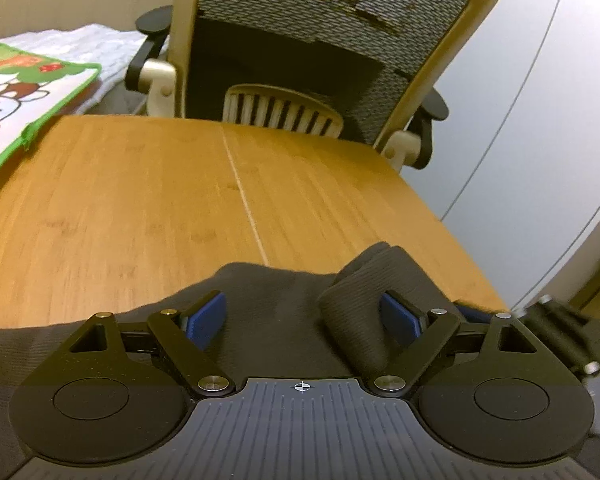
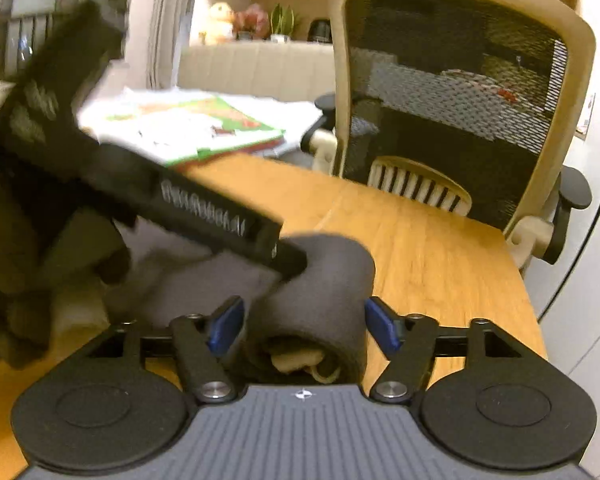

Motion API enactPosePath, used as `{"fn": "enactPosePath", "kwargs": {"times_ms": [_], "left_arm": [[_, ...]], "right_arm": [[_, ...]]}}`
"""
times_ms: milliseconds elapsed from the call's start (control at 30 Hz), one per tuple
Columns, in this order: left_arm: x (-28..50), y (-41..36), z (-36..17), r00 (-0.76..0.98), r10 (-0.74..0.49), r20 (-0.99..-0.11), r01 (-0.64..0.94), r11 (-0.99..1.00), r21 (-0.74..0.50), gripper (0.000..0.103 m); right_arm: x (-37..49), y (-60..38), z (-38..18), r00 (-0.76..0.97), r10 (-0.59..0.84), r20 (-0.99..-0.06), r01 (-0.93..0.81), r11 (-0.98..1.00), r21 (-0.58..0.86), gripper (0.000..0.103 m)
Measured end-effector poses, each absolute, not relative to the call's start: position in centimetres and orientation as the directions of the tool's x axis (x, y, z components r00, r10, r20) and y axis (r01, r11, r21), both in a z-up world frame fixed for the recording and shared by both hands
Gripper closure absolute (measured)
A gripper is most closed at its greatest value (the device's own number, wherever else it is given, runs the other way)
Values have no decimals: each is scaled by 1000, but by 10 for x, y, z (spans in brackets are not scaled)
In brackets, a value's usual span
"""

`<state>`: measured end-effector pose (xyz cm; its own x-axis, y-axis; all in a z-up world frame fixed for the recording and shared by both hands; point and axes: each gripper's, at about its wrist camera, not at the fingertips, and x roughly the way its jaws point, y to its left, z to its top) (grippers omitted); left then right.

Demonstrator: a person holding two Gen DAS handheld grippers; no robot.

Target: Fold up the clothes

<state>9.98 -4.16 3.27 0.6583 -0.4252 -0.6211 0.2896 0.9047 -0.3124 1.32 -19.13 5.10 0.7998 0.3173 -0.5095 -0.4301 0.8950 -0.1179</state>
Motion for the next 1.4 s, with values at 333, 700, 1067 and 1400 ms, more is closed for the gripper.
{"fn": "enactPosePath", "kwargs": {"times_ms": [333,700,1067,1400], "left_arm": [[97,-23,39,680,-410,-608,244,908,-339,15],[99,-27,30,679,-370,-634,249,929,-276,10],[101,-17,25,677,-380,-631,230,923,-308,9],[96,-10,37,672,-393,-628,192,911,-365,11]], "right_arm": [[5,-178,54,804,312,-506,-436,888,-145,59],[-3,-159,52,794,361,-488,-491,855,-166,41],[43,-232,32,716,495,-493,-269,847,458,32],[34,-217,42,775,404,-486,-320,914,250,59]]}}
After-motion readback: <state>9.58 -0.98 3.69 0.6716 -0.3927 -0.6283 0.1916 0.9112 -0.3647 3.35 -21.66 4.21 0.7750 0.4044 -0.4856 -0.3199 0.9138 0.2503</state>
